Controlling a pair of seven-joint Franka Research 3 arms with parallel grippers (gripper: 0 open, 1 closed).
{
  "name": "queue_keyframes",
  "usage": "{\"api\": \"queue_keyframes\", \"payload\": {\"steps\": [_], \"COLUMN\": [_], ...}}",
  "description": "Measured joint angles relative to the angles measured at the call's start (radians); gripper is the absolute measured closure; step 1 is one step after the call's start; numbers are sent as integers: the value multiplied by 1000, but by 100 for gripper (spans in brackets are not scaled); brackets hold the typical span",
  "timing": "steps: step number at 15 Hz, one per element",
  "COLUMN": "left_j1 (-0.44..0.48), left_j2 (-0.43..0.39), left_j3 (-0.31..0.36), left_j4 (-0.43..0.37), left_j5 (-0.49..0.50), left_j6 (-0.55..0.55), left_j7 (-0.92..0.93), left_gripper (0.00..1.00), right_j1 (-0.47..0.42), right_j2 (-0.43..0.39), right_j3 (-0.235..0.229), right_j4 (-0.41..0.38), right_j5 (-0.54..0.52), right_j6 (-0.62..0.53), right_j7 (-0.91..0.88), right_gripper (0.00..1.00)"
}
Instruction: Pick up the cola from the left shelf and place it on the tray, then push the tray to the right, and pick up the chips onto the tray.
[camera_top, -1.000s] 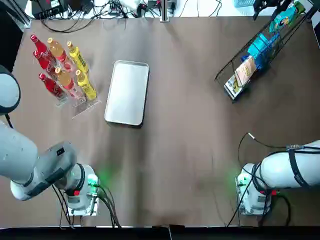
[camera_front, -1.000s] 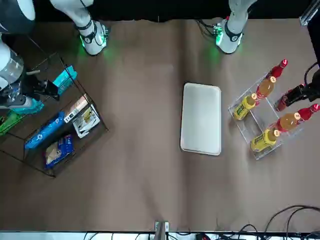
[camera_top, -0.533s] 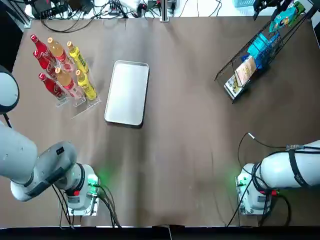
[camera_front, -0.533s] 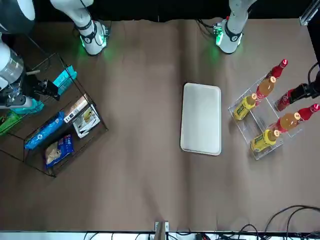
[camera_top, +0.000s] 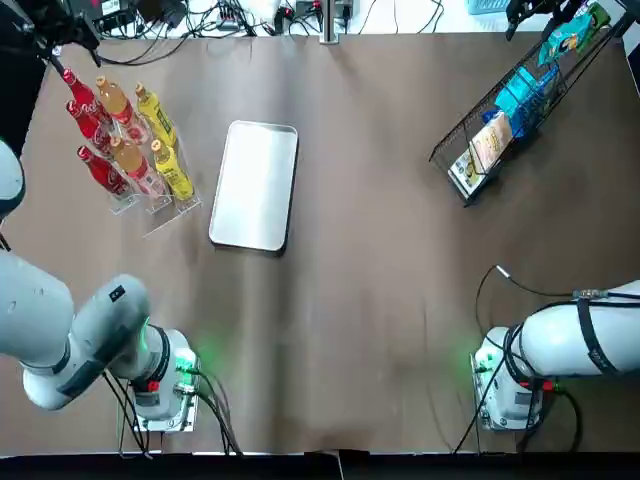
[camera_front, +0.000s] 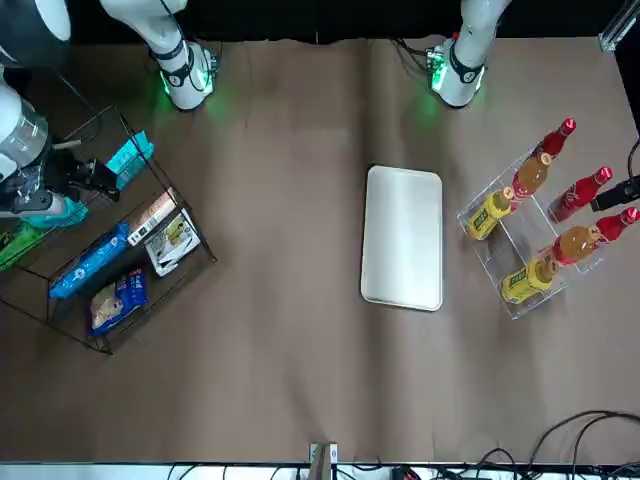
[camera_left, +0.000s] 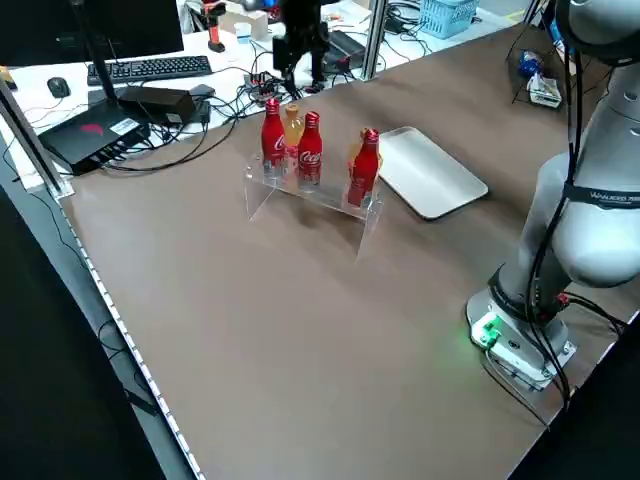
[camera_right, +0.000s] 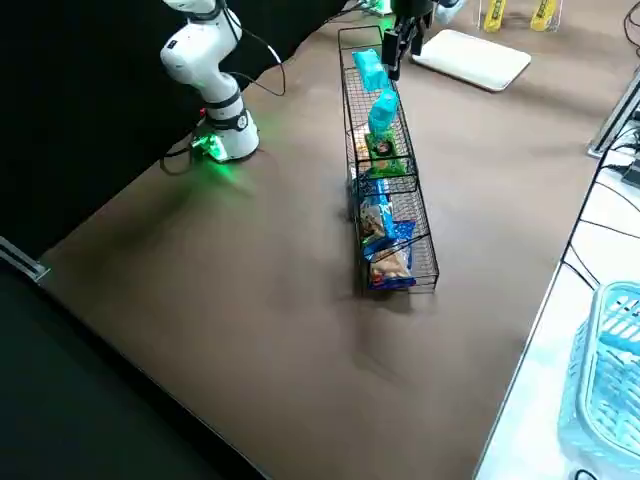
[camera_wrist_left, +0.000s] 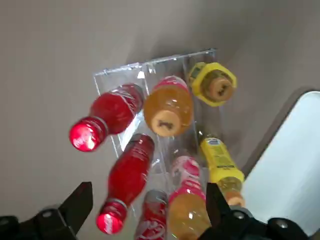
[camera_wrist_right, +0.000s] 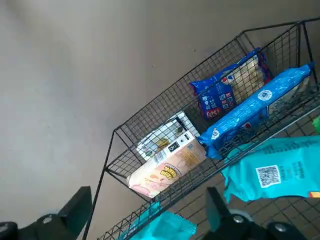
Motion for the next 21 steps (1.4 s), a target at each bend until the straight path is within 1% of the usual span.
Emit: {"api": "queue_keyframes", "payload": {"steps": [2,4,6,8,11,13,14,15,17,19,20,21], "left_j1": [34,55,60,70,96,117,122,123,123,122,122,121], "left_j2": [-7,-39,-100,-159,-203,-207,-207,-207,-207,-207,-207,-207], "left_j3": [-1,0,-1,-1,0,1,1,1,0,-4,-6,-7], "left_j4": [-40,-109,-209,-286,-330,-340,-344,-347,-349,-349,-349,-349], "left_j5": [0,0,0,0,0,0,0,0,-1,-2,-3,-11], "left_j6": [40,99,166,190,196,197,198,198,199,201,201,201], "left_j7": [36,50,50,54,80,91,92,93,93,93,92,92], "left_gripper": [0,0,0,0,0,0,2,10,31,50,52,61], "right_j1": [12,27,29,28,25,25,25,25,25,25,25,25], "right_j2": [1,6,8,9,10,10,10,11,14,17,17,18], "right_j3": [4,8,9,7,2,1,2,2,2,2,2,2], "right_j4": [-2,-3,-4,-4,-4,-4,-4,-4,-4,-4,-4,-4], "right_j5": [1,1,1,1,1,1,1,1,1,1,1,1], "right_j6": [-1,-1,-1,-1,4,8,9,10,10,10,10,10], "right_j7": [0,0,0,0,0,0,0,0,0,0,0,0], "right_gripper": [0,0,0,0,0,0,0,0,0,0,0,0]}}
